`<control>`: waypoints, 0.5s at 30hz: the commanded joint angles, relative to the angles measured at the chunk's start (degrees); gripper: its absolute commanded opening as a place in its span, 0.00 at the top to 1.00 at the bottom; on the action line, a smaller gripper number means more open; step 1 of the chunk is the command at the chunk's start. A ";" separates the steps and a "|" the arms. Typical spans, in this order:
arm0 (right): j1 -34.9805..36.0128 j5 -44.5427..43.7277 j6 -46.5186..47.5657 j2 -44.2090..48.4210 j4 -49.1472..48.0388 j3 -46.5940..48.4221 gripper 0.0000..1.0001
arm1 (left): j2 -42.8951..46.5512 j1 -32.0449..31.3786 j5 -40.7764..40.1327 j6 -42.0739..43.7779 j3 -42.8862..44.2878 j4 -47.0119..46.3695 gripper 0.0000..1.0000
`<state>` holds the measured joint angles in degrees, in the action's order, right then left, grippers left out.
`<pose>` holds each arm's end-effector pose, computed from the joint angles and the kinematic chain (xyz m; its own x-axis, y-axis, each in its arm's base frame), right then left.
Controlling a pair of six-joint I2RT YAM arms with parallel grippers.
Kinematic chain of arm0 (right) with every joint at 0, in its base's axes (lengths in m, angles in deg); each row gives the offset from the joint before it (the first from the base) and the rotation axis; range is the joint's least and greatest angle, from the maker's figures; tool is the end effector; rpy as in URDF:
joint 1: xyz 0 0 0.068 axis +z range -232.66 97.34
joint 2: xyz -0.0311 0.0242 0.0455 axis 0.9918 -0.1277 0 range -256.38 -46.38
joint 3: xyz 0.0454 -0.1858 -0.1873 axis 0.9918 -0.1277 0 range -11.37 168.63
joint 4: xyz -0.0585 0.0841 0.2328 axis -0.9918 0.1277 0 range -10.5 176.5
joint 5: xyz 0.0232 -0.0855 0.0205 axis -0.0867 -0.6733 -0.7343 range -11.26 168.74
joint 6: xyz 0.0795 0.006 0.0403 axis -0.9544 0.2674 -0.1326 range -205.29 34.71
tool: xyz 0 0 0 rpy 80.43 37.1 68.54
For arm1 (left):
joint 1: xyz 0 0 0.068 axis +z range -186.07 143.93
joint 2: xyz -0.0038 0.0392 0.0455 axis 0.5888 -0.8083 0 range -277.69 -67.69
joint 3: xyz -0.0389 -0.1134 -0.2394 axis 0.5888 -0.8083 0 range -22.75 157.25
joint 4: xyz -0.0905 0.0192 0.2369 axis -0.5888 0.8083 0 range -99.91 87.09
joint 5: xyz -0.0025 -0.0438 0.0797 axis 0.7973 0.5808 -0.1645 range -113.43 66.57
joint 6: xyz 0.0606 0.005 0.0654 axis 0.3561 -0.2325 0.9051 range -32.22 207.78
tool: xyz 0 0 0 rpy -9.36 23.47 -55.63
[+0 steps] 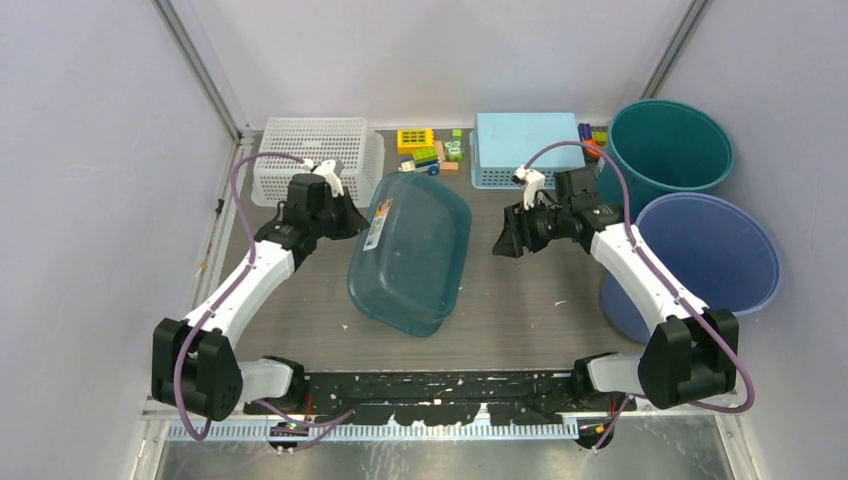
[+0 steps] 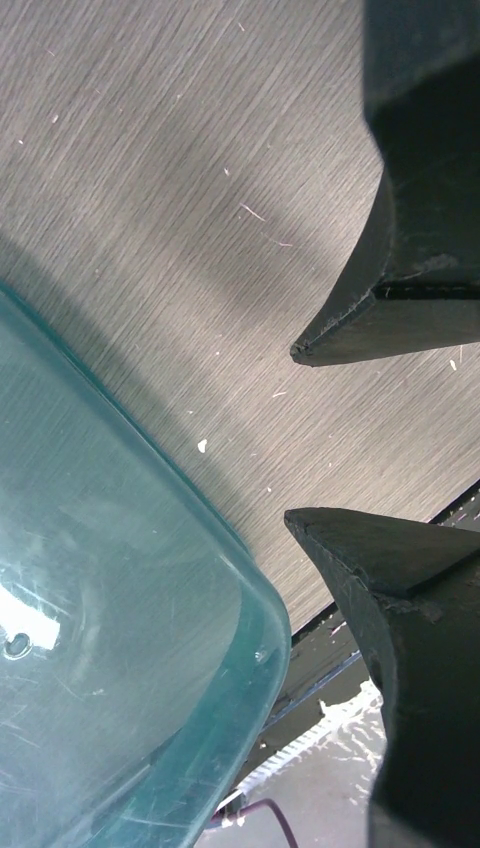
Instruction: Turn the large container upside down
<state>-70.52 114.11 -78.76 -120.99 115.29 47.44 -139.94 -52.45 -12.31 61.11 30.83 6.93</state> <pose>0.2664 0.1045 0.2471 -0.7017 -0.2458 -0.6687 -0.6068 0.6981 0.3800 0.2922 -0.1018 0.2525 -0.6898 -0.2564 -0.6771 0.1317 0.8752 -0.4655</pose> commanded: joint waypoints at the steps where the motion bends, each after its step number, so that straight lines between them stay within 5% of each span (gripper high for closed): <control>1: -0.26 -0.39 0.46 1.50 -2.43 -0.79 0.41 | 0.92 0.30 -1.19 -0.06 -1.30 -4.83 1.00; 15: -0.77 -1.01 1.20 1.57 -3.07 -1.50 0.41 | 2.36 0.30 -2.76 4.18 -9.19 -9.06 1.00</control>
<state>-70.83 113.48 -78.28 -120.99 114.15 45.93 -139.76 -52.43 -14.24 62.81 22.31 2.58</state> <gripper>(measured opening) 0.587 0.054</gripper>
